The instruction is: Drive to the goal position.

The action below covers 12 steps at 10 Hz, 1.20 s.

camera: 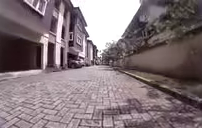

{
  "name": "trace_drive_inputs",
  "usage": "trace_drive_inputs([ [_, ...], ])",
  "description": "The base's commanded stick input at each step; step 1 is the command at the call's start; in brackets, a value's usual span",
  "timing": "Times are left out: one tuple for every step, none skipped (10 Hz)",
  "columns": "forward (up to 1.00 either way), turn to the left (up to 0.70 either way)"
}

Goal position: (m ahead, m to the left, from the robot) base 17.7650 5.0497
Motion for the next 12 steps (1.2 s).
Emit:
trace_drive_inputs([
  [0.5, -0.46],
  [0.5, -0.5],
  [0.5, -0.38],
  [0.5, -0.04],
  [0.5, 0.0],
  [0.5, 0.0],
  [0.5, 0.0],
  [0.5, 0.0],
  [0.5, 0.0],
  [0.5, 0.0],
  [0.5, 0.0],
  [0.5, 0.0],
])
